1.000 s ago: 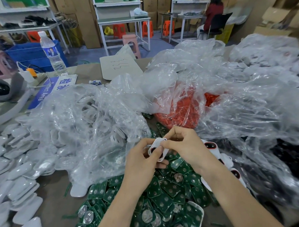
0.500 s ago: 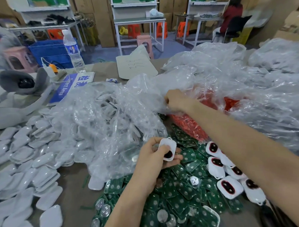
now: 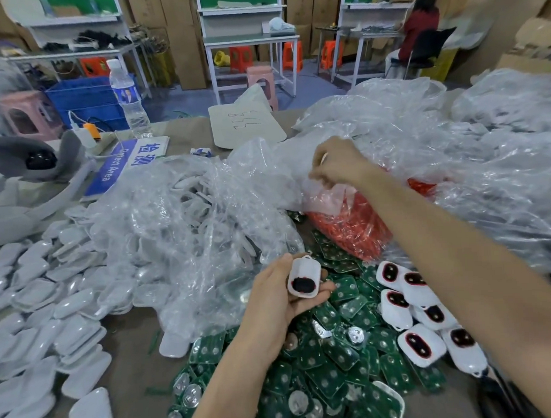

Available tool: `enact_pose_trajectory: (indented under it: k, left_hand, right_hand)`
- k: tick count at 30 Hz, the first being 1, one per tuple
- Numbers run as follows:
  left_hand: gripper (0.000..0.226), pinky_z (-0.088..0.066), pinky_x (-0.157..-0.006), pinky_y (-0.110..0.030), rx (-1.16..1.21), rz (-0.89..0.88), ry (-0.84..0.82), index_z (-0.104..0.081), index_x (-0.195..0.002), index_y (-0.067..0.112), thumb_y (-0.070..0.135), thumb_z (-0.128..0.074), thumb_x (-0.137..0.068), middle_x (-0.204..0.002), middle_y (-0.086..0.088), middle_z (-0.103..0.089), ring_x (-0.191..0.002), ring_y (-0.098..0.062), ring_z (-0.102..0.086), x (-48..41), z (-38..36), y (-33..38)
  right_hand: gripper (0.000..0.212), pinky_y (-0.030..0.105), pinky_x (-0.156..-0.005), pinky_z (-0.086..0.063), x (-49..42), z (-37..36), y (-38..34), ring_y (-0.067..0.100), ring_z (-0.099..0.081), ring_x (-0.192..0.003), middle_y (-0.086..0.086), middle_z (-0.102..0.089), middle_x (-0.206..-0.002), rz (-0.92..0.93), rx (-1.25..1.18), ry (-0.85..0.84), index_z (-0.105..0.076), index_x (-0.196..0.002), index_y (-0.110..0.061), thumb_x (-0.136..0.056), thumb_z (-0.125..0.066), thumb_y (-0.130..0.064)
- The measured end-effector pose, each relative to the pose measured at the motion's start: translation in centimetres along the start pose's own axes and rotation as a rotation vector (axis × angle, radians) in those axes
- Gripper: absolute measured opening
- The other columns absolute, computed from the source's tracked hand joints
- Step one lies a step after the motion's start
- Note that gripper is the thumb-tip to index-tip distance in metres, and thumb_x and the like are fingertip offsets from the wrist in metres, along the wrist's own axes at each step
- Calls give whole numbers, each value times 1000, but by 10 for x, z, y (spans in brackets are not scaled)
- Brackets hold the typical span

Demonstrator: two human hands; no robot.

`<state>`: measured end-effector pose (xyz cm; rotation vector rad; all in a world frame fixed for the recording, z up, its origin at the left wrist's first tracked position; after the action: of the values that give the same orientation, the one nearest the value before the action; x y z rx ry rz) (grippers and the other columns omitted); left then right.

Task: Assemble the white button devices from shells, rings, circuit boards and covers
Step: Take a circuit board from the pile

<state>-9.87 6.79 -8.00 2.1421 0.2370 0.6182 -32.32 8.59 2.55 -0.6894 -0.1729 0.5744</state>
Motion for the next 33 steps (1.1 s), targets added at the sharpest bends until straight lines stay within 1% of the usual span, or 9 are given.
enact_pose_trajectory:
  k: [3,8,13,19,23,25,27,30,33]
  left_hand:
    - [32,-59,-62,-29,-8,-9,-29,-62,-113,1,23,-39,-105,-89,-22,-73,-78,-31,-73,1,-1,1]
    - [28,-60,-61,-30,-17,5,-23,-63,-110,1,20,-43,-102,-91,-25,-73,-78,-33,-73,3,-2,2]
    - [31,-61,-60,-32,-6,24,-19,-61,-115,0,21,-42,-103,-92,-26,-72,-75,-34,-73,6,-5,4]
    - [31,-62,-60,-31,9,57,-36,-61,-116,-2,20,-43,-103,-93,-26,-72,-76,-34,-73,7,-5,4]
    - [31,-61,-58,-30,7,67,-46,-60,-117,-1,20,-43,-103,-95,-26,-72,-77,-35,-73,7,-5,4]
    - [30,-61,-58,-30,11,68,-50,-59,-117,-2,20,-43,-103,-95,-26,-72,-78,-35,-73,6,-5,3]
    - [30,-61,-60,-31,10,61,-60,-59,-118,-2,18,-43,-103,-97,-27,-72,-80,-35,-73,6,-5,3]
    - [27,-61,-66,-33,17,36,-85,-59,-118,-2,10,-42,-101,-99,-28,-71,-88,-39,-72,5,-5,3]
    - [26,-61,-68,-35,51,36,-86,-56,-119,-1,1,-39,-100,-102,-29,-70,-92,-42,-71,4,-4,2]
  right_hand:
    - [9,19,-54,-54,41,32,13,13,-67,-50,13,-69,-65,-34,-959,187,-62,-81,0,-84,-65,8]
    - [9,17,-48,-52,112,17,32,10,-65,-53,6,-75,-75,-82,-1296,184,-65,-89,-6,-83,-65,0]
    - [14,18,-47,-52,139,13,33,12,-65,-53,5,-73,-71,-98,-1315,157,-63,-87,-7,-75,-66,-1]
    - [21,20,-61,-57,161,-2,35,20,-71,-67,9,-71,-72,-96,-1326,-18,-63,-84,-1,-64,-68,1]
    - [12,25,-77,-57,167,-7,35,23,-72,-84,9,-72,-84,-44,-1191,-54,-71,-73,-11,-65,-71,-2]
    - [20,26,-87,-54,168,-5,34,18,-69,-95,1,-74,-96,8,-951,-14,-72,-69,-20,-72,-73,0]
    - [23,18,-83,-52,171,-3,34,8,-69,-96,-7,-73,-102,58,-807,45,-71,-73,-19,-77,-72,3]
    - [16,11,-76,-50,179,-4,34,4,-70,-91,-9,-73,-98,112,-761,128,-69,-79,-9,-78,-70,6]
    - [18,8,-75,-49,193,-10,37,1,-70,-84,-9,-74,-88,124,-698,237,-71,-79,-15,-79,-72,3]
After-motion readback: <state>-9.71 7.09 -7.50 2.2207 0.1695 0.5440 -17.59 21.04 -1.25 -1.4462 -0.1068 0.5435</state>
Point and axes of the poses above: each hand's wrist, its own x-axis away from the middle knuckle, its own z-axis out of the back of the hand, y = z × x, the point moved 7 cm from there along -x, towards the middle knuckle
